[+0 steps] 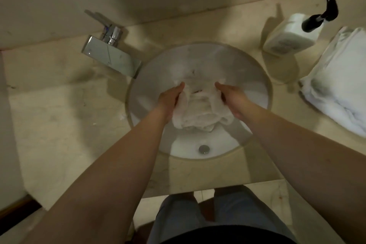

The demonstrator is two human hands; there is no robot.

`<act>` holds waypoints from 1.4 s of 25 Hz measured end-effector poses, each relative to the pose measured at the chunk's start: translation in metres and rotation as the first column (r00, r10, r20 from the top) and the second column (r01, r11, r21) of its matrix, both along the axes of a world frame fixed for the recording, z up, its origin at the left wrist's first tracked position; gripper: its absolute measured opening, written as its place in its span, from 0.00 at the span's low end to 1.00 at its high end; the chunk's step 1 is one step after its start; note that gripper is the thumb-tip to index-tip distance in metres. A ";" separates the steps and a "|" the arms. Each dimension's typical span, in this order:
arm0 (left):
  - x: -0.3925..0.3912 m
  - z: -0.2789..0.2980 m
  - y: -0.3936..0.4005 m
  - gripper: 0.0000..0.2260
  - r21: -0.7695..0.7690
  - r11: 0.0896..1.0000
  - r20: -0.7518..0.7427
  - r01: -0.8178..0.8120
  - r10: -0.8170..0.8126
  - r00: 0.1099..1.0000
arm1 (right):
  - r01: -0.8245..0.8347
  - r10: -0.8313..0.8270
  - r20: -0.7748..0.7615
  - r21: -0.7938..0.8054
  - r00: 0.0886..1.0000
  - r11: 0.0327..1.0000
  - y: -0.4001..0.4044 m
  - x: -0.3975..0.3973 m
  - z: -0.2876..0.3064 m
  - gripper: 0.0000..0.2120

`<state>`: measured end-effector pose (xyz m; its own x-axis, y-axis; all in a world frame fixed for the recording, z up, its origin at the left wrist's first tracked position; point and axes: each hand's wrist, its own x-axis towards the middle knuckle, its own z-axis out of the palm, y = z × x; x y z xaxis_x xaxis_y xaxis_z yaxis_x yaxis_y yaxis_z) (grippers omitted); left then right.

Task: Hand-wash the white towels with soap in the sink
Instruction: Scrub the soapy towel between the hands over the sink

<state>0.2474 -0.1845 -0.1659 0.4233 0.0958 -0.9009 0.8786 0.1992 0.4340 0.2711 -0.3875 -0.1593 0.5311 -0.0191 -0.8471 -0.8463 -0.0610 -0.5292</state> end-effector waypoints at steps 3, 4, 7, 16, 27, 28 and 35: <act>-0.010 -0.005 -0.009 0.21 0.246 0.960 -0.027 0.136 -0.133 0.991 | -0.283 0.289 0.001 -0.191 0.957 0.940 -0.001 -0.010 -0.015 0.26; -0.013 -0.010 -0.012 0.19 0.286 0.942 -0.014 0.175 -0.179 0.984 | -0.374 0.387 0.003 -0.249 0.922 0.893 0.001 -0.012 -0.019 0.28; -0.017 -0.016 -0.019 0.11 0.396 0.886 0.032 0.241 -0.275 0.961 | -0.536 0.597 0.001 -0.437 0.802 0.722 0.004 -0.014 -0.031 0.25; -0.019 0.006 -0.028 0.23 0.053 0.963 -0.100 -0.265 0.269 0.958 | 0.089 -0.089 -0.030 0.017 0.996 0.996 -0.009 -0.021 0.004 0.15; -0.042 0.081 -0.003 0.26 0.131 0.976 0.006 -0.173 0.174 0.985 | 0.175 -0.140 -0.353 0.068 0.925 0.982 -0.003 -0.059 0.066 0.24; -0.044 0.092 0.000 0.23 0.115 0.979 0.026 -0.168 0.166 0.986 | 0.190 -0.173 -0.225 0.059 0.959 0.980 0.003 -0.062 0.080 0.22; -0.050 0.184 0.030 0.11 0.384 0.901 0.413 -0.201 0.027 0.910 | 0.148 -0.073 0.389 -0.167 0.919 0.975 0.048 -0.081 0.200 0.11</act>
<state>0.1969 -0.1545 0.0180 0.6919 0.4880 -0.5321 0.6027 0.0153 0.7978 0.1902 -0.3394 0.0403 0.7956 -0.2359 -0.5580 -0.5923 -0.1093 -0.7983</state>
